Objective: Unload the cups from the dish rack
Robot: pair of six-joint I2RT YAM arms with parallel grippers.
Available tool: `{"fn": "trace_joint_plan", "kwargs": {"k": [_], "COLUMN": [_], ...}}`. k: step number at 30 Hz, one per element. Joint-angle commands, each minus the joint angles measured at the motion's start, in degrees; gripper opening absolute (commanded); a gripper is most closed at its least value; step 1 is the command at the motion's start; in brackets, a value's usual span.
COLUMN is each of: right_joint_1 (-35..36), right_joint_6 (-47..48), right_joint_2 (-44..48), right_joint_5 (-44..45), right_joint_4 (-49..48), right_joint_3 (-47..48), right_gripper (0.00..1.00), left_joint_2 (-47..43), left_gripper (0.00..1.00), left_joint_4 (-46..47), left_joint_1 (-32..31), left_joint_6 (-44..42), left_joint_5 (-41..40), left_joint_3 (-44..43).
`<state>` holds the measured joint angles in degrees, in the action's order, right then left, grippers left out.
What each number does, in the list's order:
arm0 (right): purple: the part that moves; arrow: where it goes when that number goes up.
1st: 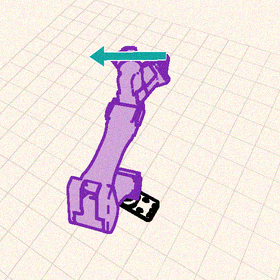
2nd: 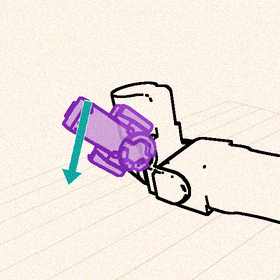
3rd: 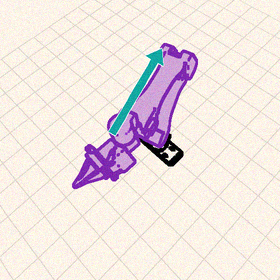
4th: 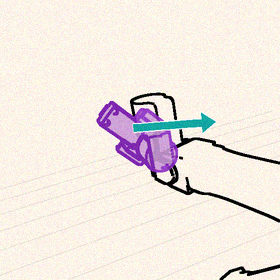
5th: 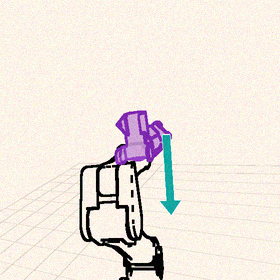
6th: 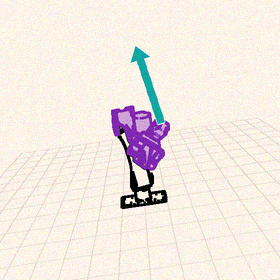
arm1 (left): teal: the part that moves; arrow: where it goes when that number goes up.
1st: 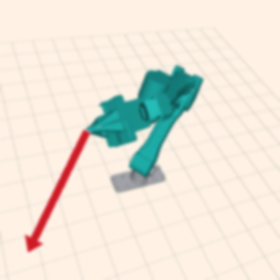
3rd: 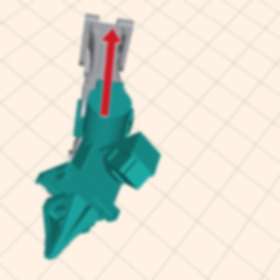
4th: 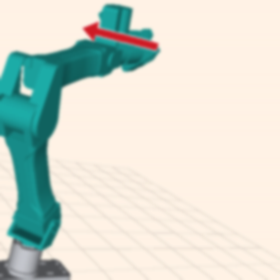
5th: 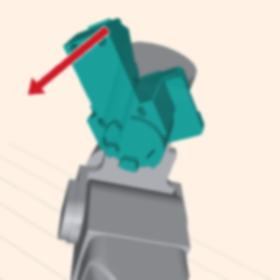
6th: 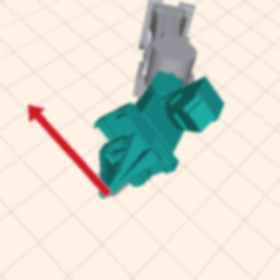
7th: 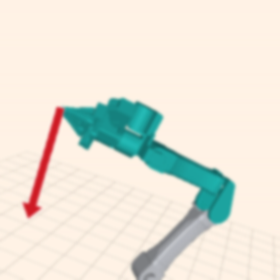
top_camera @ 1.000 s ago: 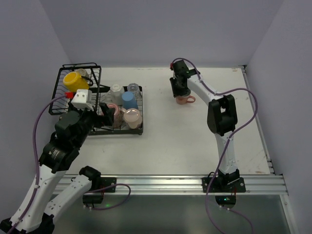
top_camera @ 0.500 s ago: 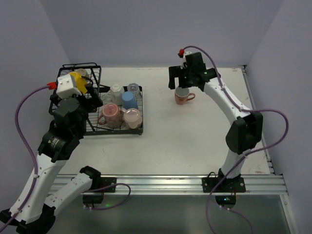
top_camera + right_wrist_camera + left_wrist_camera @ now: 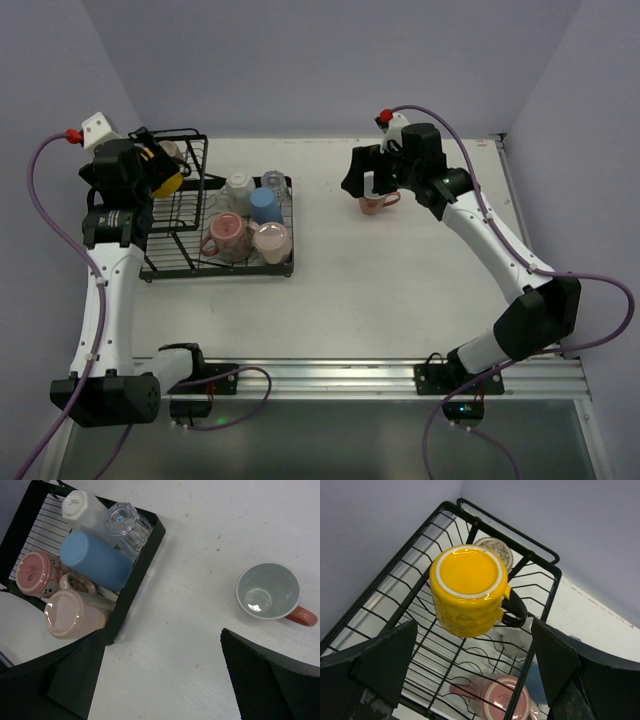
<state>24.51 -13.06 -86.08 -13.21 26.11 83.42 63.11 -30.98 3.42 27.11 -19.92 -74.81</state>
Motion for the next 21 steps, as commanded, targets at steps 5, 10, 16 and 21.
{"fn": "trace_joint_plan", "kwargs": {"k": [5, 10, 16, 21], "right_joint_1": [2.12, 2.64, 4.31, 4.84], "right_joint_6": [0.31, 0.67, 1.81, 1.98], "right_joint_2": [-0.66, -1.46, -1.81, -1.98], "right_joint_5": [-4.36, -4.98, -4.89, -5.16], "right_joint_4": [-2.82, -2.82, -3.26, -3.17], "right_joint_3": [-0.27, -0.10, -0.18, -0.10], "right_gripper": [0.99, 0.99, 0.99, 0.99], "left_joint_2": [6.93, 11.94, 15.11, 18.01], "left_gripper": [1.00, 1.00, 1.00, 1.00], "left_joint_4": [1.20, 0.39, -1.00, -2.07], "left_joint_1": [4.31, 7.30, 7.39, 7.39], "left_joint_6": [4.00, 5.84, 7.16, 6.73], "left_joint_5": [5.07, 10.16, 8.32, 6.74], "left_joint_3": [-4.99, -7.46, -8.86, -10.45]}}
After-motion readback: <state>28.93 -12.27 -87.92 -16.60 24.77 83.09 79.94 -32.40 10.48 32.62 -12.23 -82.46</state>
